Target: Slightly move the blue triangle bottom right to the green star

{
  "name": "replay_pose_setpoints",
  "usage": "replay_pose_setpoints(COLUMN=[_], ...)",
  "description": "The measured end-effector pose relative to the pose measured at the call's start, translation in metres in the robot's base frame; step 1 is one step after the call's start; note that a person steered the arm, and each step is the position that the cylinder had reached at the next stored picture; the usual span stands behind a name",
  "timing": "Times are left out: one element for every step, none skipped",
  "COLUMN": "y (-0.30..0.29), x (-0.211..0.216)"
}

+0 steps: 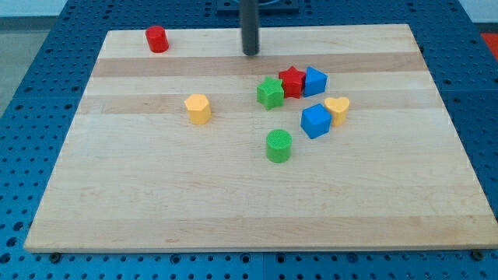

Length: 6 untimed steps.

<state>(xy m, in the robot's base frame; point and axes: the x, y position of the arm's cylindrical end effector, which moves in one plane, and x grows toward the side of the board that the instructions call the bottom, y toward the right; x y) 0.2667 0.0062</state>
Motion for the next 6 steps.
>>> replay_pose_setpoints(y=[0.039,0.083,0.115,0.113,0.112,0.107], x=[0.027,0.046,0.065,0.082,0.071,0.067])
